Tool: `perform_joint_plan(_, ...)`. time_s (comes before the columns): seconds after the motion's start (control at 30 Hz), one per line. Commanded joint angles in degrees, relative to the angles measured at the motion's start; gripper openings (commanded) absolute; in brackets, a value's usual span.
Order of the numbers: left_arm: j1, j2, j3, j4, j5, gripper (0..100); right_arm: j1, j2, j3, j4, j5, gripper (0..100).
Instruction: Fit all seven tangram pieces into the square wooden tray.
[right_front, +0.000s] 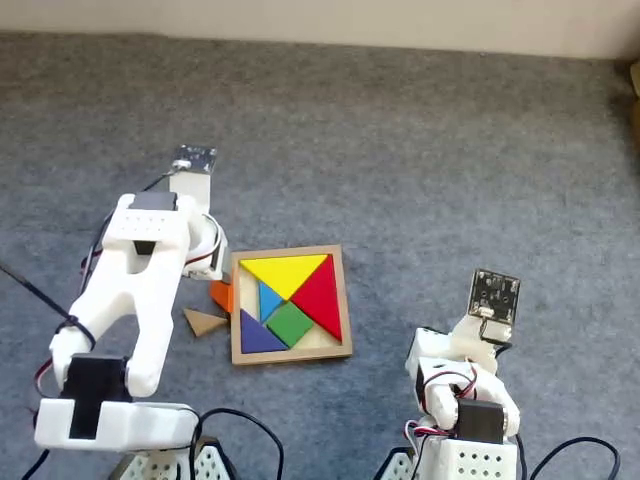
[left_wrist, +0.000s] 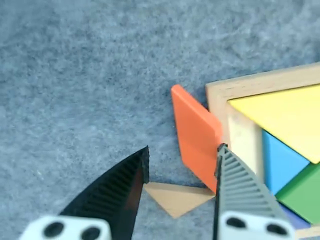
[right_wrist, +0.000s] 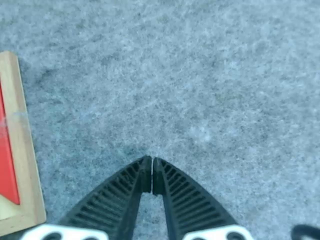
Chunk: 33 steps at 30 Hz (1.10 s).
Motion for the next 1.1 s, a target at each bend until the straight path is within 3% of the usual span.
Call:
perform_joint_plan(0.0, 2.33, 0.04, -2.15, 0.18, 0.70, 22, 0.48, -1.01, 6.37, -0.13, -0.44, 1.9)
perform_joint_plan(0.17, 3.65, 7.43, -1.98, -3.16, 0.97, 22, 0.48, -1.01, 6.37, -0.13, -0.44, 1.9)
perform_joint_plan(0.4, 3.65, 14.73, -9.36, 1.93, 1.05, 21, 0.48, -1.01, 6.37, -0.13, -0.44, 1.9)
perform_joint_plan(0.63, 6.64, 14.81, -9.45, 2.29, 0.97, 9, 0.48, -1.01, 6.37, -0.13, -0.44, 1.9)
perform_joint_plan(0.87, 11.74, 13.85, -9.89, 2.37, 1.05, 6, 0.48, -1.01, 6.37, -0.13, -0.44, 1.9)
perform_joint_plan(1.07, 11.82, 6.11, -8.13, 3.96, 1.05, 6, 0.48, -1.01, 6.37, -0.13, -0.44, 1.9)
